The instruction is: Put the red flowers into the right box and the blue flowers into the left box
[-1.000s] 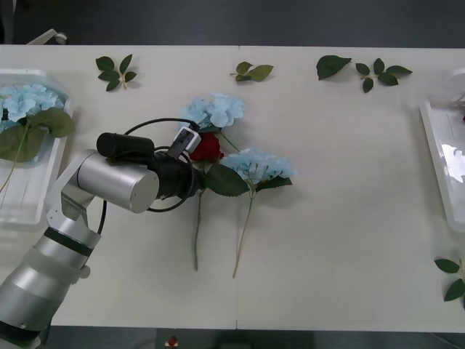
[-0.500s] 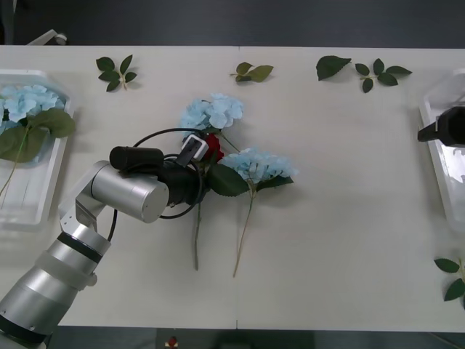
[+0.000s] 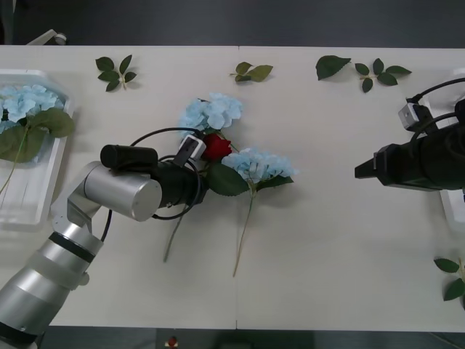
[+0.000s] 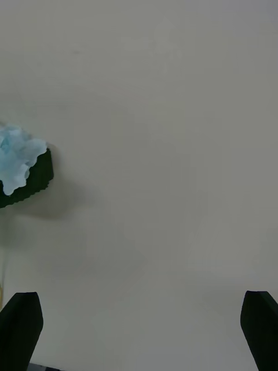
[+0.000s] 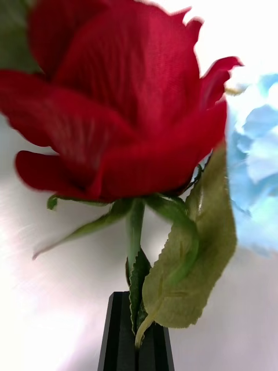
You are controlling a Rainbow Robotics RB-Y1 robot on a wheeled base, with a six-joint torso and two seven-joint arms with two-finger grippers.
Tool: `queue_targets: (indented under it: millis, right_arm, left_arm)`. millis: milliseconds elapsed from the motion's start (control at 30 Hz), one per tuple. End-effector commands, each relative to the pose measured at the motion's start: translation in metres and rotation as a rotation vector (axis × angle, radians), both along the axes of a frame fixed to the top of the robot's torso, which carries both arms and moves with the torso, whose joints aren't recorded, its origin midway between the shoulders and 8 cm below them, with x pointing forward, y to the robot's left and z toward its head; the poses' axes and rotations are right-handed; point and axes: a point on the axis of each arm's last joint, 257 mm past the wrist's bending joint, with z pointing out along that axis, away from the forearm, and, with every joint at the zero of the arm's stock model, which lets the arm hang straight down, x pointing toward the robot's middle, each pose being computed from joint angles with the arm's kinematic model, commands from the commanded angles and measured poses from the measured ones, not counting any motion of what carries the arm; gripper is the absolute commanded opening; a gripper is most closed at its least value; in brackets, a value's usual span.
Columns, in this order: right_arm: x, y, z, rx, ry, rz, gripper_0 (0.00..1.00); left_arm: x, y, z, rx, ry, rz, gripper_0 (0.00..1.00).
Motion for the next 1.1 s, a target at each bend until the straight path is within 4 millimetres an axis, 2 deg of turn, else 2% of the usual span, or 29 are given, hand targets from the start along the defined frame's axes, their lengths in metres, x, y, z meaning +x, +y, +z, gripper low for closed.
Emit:
queue_targets:
  millis: [33,100,167,267,400,467,500,567,700,767,967,1100]
  right_arm:
    - [-0.001,0.049,0.002,0.092,-0.007,0.030,1.00]
    - [0.001,0.062,-0.001,0.087,-0.018,0.050,1.00]
    - [0.002,0.078,-0.008,0.059,-0.029,0.083,1.00]
    - [0.005,0.094,-0.018,0.026,-0.037,0.110,1.00]
    - [0.005,0.108,-0.025,0.022,-0.029,0.139,1.00]
    - [0.005,0.120,-0.018,0.040,-0.045,0.187,1.00]
    - [0.005,0.121,-0.015,0.044,-0.050,0.202,1.00]
    - [0.002,0.130,-0.004,0.080,-0.064,0.265,1.00]
    - [-0.001,0.137,0.017,0.135,-0.112,0.373,1.00]
    - [-0.002,0.137,0.030,0.162,-0.164,0.447,1.00]
    - [-0.017,0.143,0.065,0.298,-0.298,0.623,1.00]
    - [-0.031,0.142,0.080,0.336,-0.376,0.725,1.00]
  left_arm:
    - [-0.021,0.036,0.025,-0.058,0.024,0.024,0.00]
    - [-0.030,0.050,0.036,-0.098,0.052,0.030,0.00]
    - [-0.043,0.069,0.056,-0.132,0.074,0.030,0.00]
    - [-0.064,0.086,0.082,-0.183,0.110,0.015,0.00]
    - [-0.083,0.092,0.122,-0.292,0.142,-0.018,0.00]
    - [-0.089,0.090,0.150,-0.381,0.132,-0.061,0.00]
    - [-0.090,0.089,0.156,-0.403,0.126,-0.069,0.00]
    - [-0.093,0.081,0.183,-0.494,0.105,-0.107,0.00]
    - [-0.096,0.064,0.217,-0.617,0.075,-0.156,0.00]
    - [-0.098,0.049,0.234,-0.701,0.056,-0.191,0.00]
    - [-0.107,0.010,0.262,-0.938,0.038,-0.304,0.00]
    - [-0.113,-0.011,0.272,-1.048,-0.006,-0.378,0.00]
